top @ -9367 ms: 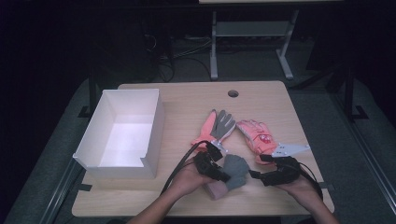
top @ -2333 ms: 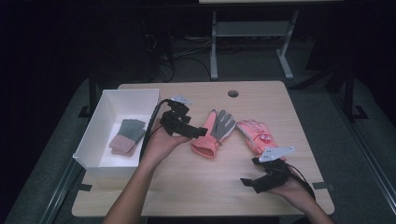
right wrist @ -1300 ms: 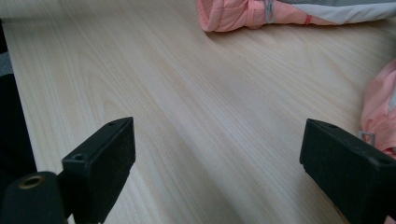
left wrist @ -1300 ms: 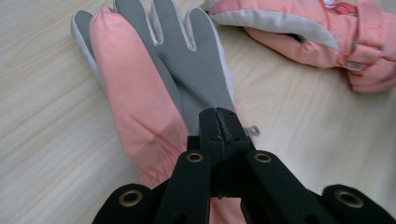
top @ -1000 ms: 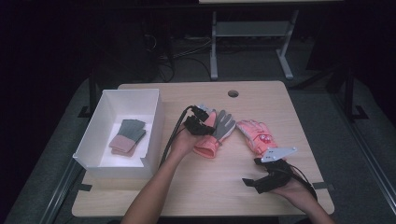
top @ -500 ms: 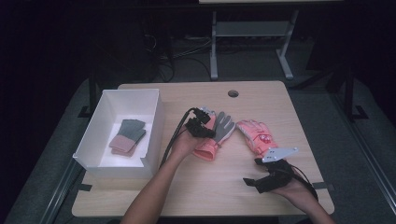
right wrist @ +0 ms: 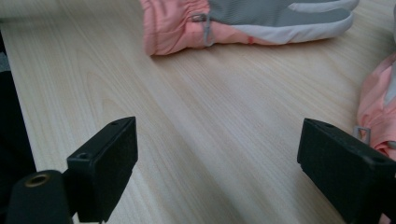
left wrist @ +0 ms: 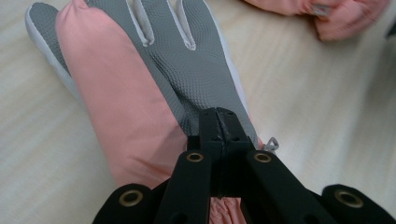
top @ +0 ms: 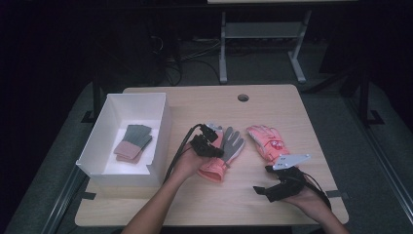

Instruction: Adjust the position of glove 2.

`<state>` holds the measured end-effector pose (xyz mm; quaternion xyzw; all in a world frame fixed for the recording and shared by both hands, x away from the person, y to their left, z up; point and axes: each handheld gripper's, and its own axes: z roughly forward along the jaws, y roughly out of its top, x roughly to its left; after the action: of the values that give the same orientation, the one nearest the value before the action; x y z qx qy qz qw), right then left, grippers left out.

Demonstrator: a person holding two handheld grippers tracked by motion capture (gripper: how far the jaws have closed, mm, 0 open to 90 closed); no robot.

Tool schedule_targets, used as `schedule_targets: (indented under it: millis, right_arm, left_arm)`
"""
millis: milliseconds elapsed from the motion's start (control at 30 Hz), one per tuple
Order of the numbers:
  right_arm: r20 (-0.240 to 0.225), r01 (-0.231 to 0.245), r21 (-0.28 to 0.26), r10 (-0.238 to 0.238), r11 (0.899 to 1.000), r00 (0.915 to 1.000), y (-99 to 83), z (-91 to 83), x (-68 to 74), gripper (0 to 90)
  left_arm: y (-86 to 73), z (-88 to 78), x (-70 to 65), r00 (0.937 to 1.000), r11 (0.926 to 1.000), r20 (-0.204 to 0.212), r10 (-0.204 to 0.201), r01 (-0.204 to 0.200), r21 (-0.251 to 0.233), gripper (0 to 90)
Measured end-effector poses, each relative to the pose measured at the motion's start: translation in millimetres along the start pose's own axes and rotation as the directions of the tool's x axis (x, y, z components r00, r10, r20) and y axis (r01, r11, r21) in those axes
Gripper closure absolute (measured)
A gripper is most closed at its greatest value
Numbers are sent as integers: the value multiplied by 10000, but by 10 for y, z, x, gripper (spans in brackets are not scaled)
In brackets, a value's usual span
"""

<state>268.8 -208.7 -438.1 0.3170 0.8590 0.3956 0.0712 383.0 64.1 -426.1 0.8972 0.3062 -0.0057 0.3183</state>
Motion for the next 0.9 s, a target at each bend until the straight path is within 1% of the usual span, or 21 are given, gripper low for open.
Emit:
schedule_targets:
  millis: [33,200,233,267,300,333,367,400,467,500,533,600,633,667,700,733,767,800,833,867,900]
  right_arm:
    - [4,-6,6,6,10000,10000,0,1,0,121]
    - [11,-16,19,16,10000,10000,-2,-3,8,121]
    - [11,-16,19,16,10000,10000,-2,-3,8,121]
    - [23,0,20,0,10000,10000,-2,1,2,121]
    - [23,0,20,0,10000,10000,-2,1,2,121]
    - [24,-1,28,1,10000,10000,-4,4,-1,121]
    - [18,-71,55,71,10000,10000,-3,3,4,121]
    - [14,-70,48,70,10000,10000,-4,3,4,121]
    - [19,-55,43,54,10000,10000,-5,0,4,121]
    - [19,-55,43,54,10000,10000,-5,0,4,121]
    - [46,-77,17,77,10000,10000,-7,-6,6,121]
    - [41,-81,18,81,10000,10000,-9,-10,2,121]
    - [40,-113,24,113,9999,9999,-10,-11,1,121]
    - [41,-123,36,123,9999,9999,-11,-10,-2,121]
    - [42,-124,48,124,9999,9999,-13,-10,-3,121]
    - [44,-108,41,108,9999,9999,-16,-9,-7,121]
    - [49,-120,45,119,9999,9999,-17,-9,-7,121]
    - [54,-100,45,100,9999,9999,-19,-8,-9,121]
    - [61,-94,44,94,9999,9999,-20,-8,-10,121]
    - [55,-105,26,105,9999,9999,-21,-9,-10,121]
    - [73,-113,33,113,9999,9999,-21,-10,-10,121]
  left_arm:
    - [-21,-8,-33,10000,10000,62,-10,9,31,899]
    - [-104,-30,-182,9993,9997,316,191,-196,175,899]
    - [-104,-30,-182,9993,9997,316,191,-196,175,899]
    - [-132,-29,-235,9987,9996,476,198,-208,213,899]
    - [-132,-29,-235,9987,9996,476,198,-208,213,899]
    - [-146,-33,-276,9980,9990,527,342,-356,264,899]
    - [-153,-34,-298,9980,9991,546,314,-329,267,899]
    - [-155,-37,-309,9978,9991,564,340,-354,244,898]
    - [-165,-88,-312,9968,9984,617,515,-528,184,898]
    - [-165,-88,-312,9968,9984,617,515,-528,184,898]
    - [-187,-163,-316,9976,9992,580,389,-388,-36,898]
    - [-227,-266,-291,9985,9990,323,444,-442,-60,898]
    - [-261,-315,-277,9993,9994,195,311,-309,-134,898]
    - [-289,-356,-252,9994,9994,131,320,-319,-93,898]
    - [-343,-398,-232,10000,9997,-5,60,-60,-238,898]
    - [-391,-417,-219,9997,9994,-239,-89,81,-325,898]
    - [-440,-424,-205,9992,9993,-380,-159,146,-331,898]
    - [-488,-422,-193,9992,9996,-357,-195,187,-231,898]
    - [-530,-409,-194,9989,9993,-323,-331,325,-171,899]
    - [-564,-401,-196,9990,9995,-331,-314,315,8,898]
    - [-589,-394,-203,9990,9995,-332,-309,312,88,898]
